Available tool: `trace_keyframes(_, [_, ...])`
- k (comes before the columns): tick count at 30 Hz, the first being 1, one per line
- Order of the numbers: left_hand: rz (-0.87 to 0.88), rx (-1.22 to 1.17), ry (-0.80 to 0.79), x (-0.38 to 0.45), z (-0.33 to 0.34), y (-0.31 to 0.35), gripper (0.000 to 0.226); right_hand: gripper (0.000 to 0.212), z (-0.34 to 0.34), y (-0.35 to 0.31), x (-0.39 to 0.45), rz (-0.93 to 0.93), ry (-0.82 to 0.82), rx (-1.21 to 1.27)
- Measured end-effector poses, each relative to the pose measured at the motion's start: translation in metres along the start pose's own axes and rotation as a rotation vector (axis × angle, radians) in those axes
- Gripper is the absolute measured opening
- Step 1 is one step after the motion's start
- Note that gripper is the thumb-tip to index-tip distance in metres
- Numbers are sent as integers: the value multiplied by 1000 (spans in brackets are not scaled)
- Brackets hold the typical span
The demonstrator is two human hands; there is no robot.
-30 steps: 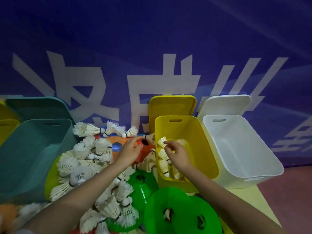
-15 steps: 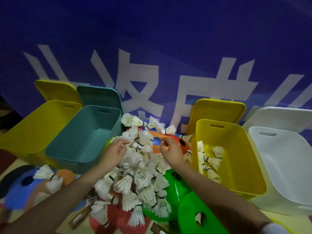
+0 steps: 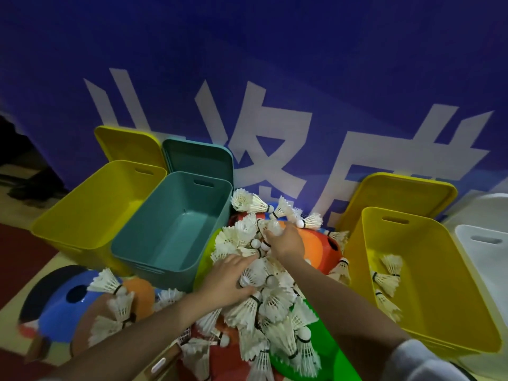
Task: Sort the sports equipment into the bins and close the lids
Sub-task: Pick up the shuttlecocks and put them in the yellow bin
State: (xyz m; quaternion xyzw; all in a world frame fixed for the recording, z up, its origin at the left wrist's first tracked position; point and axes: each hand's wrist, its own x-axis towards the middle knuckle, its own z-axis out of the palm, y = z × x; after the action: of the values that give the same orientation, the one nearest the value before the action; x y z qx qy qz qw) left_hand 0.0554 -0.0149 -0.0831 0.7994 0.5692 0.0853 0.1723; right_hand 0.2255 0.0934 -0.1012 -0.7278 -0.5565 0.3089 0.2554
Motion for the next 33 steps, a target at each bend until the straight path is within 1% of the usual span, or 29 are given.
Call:
trace_keyframes(2, [-41, -130, 59, 2, 2, -1, 68, 66, -1, 0, -2, -27, 21, 88])
trace_keyframes(5, [-117, -349, 114, 6, -1, -2, 65, 62, -10, 1, -4, -79, 57, 210])
trace_keyframes(8, [-144, -496, 128, 11, -6, -3, 63, 53, -25, 1, -8, -134, 87, 236])
trace_keyframes(11, [-190, -601, 150, 16, -15, -1, 54, 48, -44, 4, -16, -193, 120, 225])
trace_keyframes(14, [-227, -629, 170, 22, -22, 2, 56, 43, -62, 14, -26, -215, 154, 242])
trace_keyframes(17, [-209, -675, 202, 28, -21, 8, 53, 38, -85, 33, -37, -233, 209, 233])
trace_keyframes(20, [-176, -678, 188, 30, -16, 19, 51, 34, -106, 57, -46, -230, 240, 226])
trace_keyframes(23, [-177, -664, 169, 30, -7, 32, 54, 38, -122, 80, -52, -175, 285, 229])
trace_keyframes(26, [-198, -682, 188, 32, -5, 46, 54, 43, -138, 96, -56, -131, 318, 247])
trace_keyframes(30, [-149, -684, 234, 39, -12, 69, 55, 33, -164, 109, -64, -96, 366, 332])
trace_keyframes(33, [-77, -669, 223, 46, -15, 98, 55, 33, -189, 124, -67, -84, 390, 366])
